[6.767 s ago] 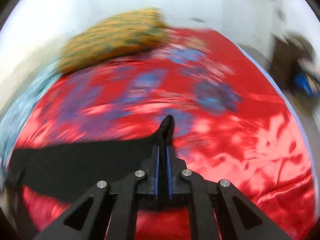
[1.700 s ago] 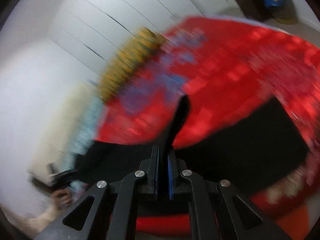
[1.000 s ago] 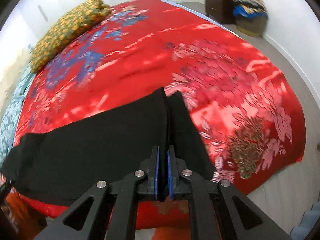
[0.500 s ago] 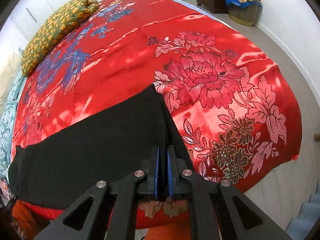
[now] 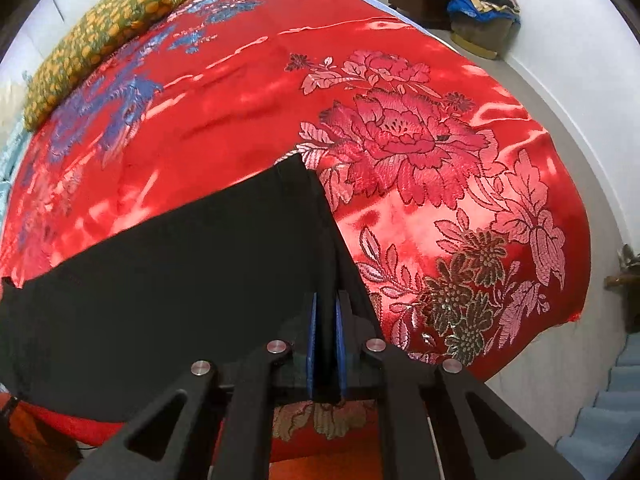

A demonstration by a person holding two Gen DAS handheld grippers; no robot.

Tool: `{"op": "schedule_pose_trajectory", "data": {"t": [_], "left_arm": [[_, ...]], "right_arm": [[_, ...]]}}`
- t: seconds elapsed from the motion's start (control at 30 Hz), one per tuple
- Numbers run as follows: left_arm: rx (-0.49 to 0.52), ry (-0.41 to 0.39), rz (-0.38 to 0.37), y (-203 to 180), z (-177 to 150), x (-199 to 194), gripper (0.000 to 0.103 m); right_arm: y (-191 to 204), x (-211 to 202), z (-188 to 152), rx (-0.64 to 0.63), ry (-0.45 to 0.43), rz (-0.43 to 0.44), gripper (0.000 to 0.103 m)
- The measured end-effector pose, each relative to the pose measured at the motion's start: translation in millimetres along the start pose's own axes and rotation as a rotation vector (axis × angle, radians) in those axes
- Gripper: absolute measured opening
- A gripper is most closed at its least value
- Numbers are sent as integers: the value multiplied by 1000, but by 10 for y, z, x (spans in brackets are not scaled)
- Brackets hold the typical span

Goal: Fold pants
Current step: 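Open both tools and press them flat on the folded black trousers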

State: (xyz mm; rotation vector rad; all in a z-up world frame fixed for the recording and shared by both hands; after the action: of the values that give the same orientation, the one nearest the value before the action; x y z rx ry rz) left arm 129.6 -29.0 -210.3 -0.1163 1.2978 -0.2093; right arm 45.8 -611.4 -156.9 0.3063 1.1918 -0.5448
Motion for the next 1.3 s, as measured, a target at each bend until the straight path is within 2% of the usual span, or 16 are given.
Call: {"op": "schedule_pose_trajectory", "data": {"t": [0.03,0.07,0.1,0.13,0.17,0.3,0.43,0.57,0.7,0.8,0.87,0.93,1.07,1.13,1.2,1.3], "left_arm": [[-6,10,4,23,-7,-33,39],[-30,13,8,87,-21,-109,63],[-59,3,1,154,-40,-194,71],[-97,-6,-12,234,-67,-303,71],[-136,-14,-21,335,-101,-421,71],[-203,-165,6,667,-43,-841,73],[-183,-233,90,916,386,-766,76],[-40,-156,191,880,589,-330,71],[62,-27,309,929,320,0,66],[132,-21,365,900,102,-114,69],[120,-4,389,978,19,-145,79],[77,-1,364,1070,-9,-170,85],[23,-83,345,1105,-21,-417,83],[4,-178,278,981,-10,-632,83],[5,-249,188,807,38,-754,92],[98,-260,114,406,175,-664,94]], "right_arm": [[17,-11,-8,-1,-6,-10,19],[21,-25,-16,4,-9,-18,28],[25,-46,-31,12,-11,-17,56],[20,-77,-52,17,-17,-28,81],[16,-122,-73,14,-35,-49,84],[33,-465,-165,-12,-164,-173,84],[425,-782,-221,-47,-267,-111,84],[1353,-758,-444,-195,-251,58,84],[2230,-458,-864,-299,-188,186,85],[2614,-226,-1184,-343,-140,209,85],[2785,-114,-1348,-396,-126,161,93],[2880,-91,-1440,-441,-132,135,103],[2750,-56,-1448,-393,-139,184,103],[2767,-56,-1486,-404,-158,172,103],[2782,-51,-1497,-407,-174,160,103],[2769,-48,-1487,-405,-197,169,103]]}}
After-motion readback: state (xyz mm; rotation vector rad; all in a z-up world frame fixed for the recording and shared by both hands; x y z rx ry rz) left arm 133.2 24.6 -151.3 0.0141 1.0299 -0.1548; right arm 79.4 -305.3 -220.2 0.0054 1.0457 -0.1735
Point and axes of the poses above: each gripper's, at about its wrist camera, not at the fingertips, and x roughly the way its jaws point, y to its left, z to its top, the point moved 2 cm from there along x, roughly the way its jaws point, and after that the axes turned 1 degree about z, right-handed, at the moved point
